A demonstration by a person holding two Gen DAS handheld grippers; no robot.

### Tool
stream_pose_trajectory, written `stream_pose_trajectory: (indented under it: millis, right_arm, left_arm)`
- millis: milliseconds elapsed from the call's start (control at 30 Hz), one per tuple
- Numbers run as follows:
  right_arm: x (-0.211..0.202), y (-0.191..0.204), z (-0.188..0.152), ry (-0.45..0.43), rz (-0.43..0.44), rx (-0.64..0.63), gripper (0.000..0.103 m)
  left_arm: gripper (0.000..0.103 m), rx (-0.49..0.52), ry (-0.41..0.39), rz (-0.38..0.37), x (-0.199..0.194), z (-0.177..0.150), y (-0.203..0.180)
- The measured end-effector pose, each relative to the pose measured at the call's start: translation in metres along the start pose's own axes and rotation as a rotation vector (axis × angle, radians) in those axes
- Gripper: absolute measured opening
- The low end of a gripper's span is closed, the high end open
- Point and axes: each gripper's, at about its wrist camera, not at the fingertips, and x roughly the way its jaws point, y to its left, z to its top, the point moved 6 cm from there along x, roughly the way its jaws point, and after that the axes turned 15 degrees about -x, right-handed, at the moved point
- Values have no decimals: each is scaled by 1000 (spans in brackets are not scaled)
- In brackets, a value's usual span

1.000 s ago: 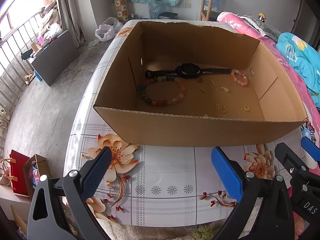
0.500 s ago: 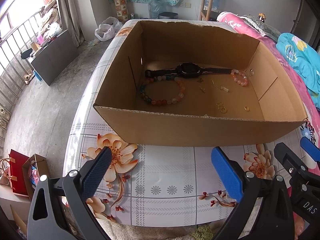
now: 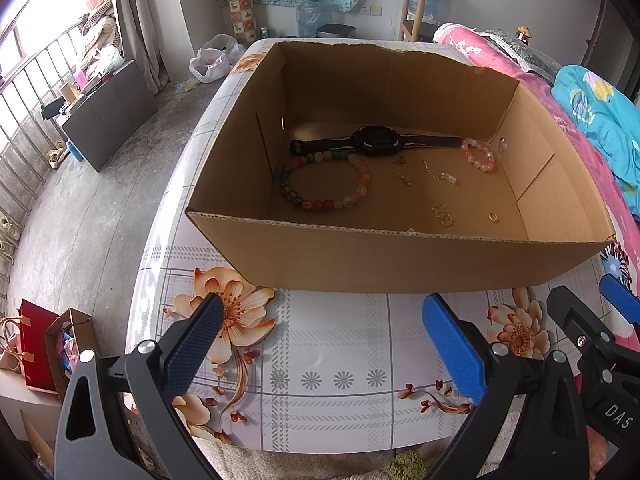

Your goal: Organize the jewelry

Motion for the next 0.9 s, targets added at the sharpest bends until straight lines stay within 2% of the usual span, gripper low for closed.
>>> stream_pose_trajectory:
  millis: [900]
  right_arm:
    - [0,0,-2,1,-1,0,95]
  left_arm:
    - [97,-1,0,-1,1,0,1]
